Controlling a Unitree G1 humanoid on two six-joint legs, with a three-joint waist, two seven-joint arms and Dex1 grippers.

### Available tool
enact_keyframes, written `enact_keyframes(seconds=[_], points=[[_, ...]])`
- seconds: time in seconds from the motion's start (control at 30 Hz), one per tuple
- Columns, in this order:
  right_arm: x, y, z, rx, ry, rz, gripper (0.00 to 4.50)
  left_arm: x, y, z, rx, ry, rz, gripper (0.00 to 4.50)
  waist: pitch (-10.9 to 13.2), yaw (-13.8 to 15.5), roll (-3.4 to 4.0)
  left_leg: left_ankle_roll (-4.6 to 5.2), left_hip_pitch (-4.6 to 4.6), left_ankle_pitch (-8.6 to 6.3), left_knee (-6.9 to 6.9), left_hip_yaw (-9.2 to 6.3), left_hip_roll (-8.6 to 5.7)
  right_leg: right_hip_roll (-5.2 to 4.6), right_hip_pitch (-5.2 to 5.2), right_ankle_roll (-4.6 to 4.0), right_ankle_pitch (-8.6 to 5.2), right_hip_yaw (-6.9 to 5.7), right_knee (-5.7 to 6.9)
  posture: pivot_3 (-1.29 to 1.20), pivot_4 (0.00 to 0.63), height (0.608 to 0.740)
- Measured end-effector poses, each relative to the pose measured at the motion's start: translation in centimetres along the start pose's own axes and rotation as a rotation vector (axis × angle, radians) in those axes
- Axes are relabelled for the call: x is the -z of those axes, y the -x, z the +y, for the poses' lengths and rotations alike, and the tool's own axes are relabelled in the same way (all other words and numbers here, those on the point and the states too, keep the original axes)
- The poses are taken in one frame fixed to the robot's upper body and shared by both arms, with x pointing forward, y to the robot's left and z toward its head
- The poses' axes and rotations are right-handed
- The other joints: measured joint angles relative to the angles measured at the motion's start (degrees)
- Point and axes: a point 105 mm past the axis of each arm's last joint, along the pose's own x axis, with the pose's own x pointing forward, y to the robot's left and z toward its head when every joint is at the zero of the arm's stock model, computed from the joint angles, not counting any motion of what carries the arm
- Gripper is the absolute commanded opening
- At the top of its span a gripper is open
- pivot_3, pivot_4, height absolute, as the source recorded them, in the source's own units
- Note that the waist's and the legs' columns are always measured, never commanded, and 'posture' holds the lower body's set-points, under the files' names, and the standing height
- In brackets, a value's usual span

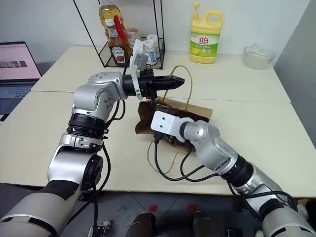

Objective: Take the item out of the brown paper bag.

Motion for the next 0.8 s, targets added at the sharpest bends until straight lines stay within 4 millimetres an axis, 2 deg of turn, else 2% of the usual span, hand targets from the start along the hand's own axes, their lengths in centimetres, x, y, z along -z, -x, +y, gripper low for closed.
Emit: enact_keyframes(seconds=[0.17,0.73,0.8], points=[[0.4,-0.7,0.3,-0.020,0.036,0.033,4.46,-0.3,-0.1,-0.2,0.006,-0.012,-0.006,0.00,0.00,-0.04,0.00,0.00,0.00,0.00,0.00,0.00,0.00,0.00,0.00,0.00,0.00,0.00,0.00,0.00,0.150,0.740],[2.1,-3.5,-0.5,-0.110,0.152,0.199,4.46,-0.7,-0.6,-0.9,0.025,-0.017,-0.040,0.00,0.00,-0.26,0.01,0.00,0.00,0.00,0.00,0.00,0.00,0.00,-0.04,0.00,0.00,-0.01,0.06,0.00,0.150,0.740],[2.1,-3.8,-0.6,-0.124,0.164,0.203,4.09,-0.6,-0.6,-1.0,0.026,-0.019,-0.041,0.00,0.00,-0.31,0.01,0.00,0.01,0.00,0.00,0.00,0.00,0.00,-0.04,0.00,0.00,-0.01,0.08,0.00,0.150,0.740]])
